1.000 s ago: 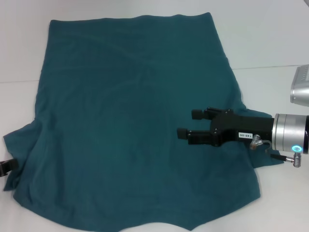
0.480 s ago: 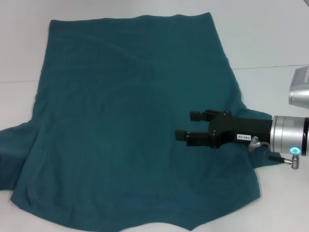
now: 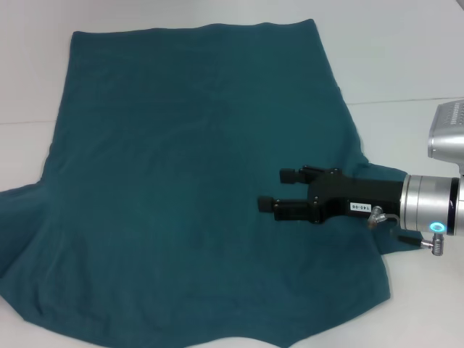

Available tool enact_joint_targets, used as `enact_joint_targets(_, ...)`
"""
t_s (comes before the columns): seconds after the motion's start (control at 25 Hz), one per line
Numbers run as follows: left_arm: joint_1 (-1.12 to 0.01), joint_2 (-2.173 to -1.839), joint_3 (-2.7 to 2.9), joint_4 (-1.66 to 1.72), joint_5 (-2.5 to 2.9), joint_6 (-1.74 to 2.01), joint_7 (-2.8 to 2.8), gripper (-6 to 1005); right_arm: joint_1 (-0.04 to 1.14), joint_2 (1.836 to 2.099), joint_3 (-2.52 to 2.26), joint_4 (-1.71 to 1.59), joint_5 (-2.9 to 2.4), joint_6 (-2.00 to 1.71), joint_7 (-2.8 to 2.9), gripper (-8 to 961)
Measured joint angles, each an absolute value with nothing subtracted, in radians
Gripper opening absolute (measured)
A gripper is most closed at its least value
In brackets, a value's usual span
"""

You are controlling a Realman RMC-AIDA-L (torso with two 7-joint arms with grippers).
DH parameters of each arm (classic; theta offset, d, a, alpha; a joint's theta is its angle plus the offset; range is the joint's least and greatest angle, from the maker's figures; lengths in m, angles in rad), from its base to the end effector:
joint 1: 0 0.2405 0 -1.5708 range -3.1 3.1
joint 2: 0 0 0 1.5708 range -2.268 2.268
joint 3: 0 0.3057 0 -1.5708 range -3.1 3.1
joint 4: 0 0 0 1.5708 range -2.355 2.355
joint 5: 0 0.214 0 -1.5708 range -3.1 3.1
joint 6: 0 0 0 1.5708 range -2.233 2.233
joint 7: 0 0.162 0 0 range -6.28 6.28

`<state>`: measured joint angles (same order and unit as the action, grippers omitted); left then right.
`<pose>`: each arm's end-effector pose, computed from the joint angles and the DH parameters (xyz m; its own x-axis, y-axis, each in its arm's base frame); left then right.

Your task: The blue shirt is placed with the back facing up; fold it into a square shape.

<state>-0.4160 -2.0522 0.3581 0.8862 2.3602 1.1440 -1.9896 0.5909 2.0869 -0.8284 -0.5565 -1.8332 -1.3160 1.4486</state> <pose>-0.4416 0.3595 0.0726 0.3725 0.6729 0.6391 0.8915 -0.0680 -0.4479 0.2765 0.3975 -0.0659 0.7293 -0.4054 -0.5512 -0.5735 -0.8015 -0.1692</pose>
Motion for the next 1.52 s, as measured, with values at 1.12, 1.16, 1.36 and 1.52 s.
enact_joint_targets(1.12,-0.498,-2.043,0.347,0.796,2.116,1.444,-2.060,85,0.592,2.088,-0.836,-0.557,-1.835,-1.316,1.441,932)
enact_joint_targets(1.16,-0.502,-2.047,0.347,0.784,2.111,1.434,-2.054,87,0.592,2.088,-0.836,-0.557,-1.835,-1.316,1.441,932)
enact_joint_targets(1.36,-0.516,-2.076,0.352,0.712,2.037,1.407,-1.985,98,0.592,2.088,-0.836,-0.557,-1.838,-1.315,1.445,932)
enact_joint_targets(1.52,-0.525,-2.100,0.360,0.664,1.985,1.406,-1.922,106,0.589,2.088,-0.836,-0.557,-1.839,-1.315,1.447,932)
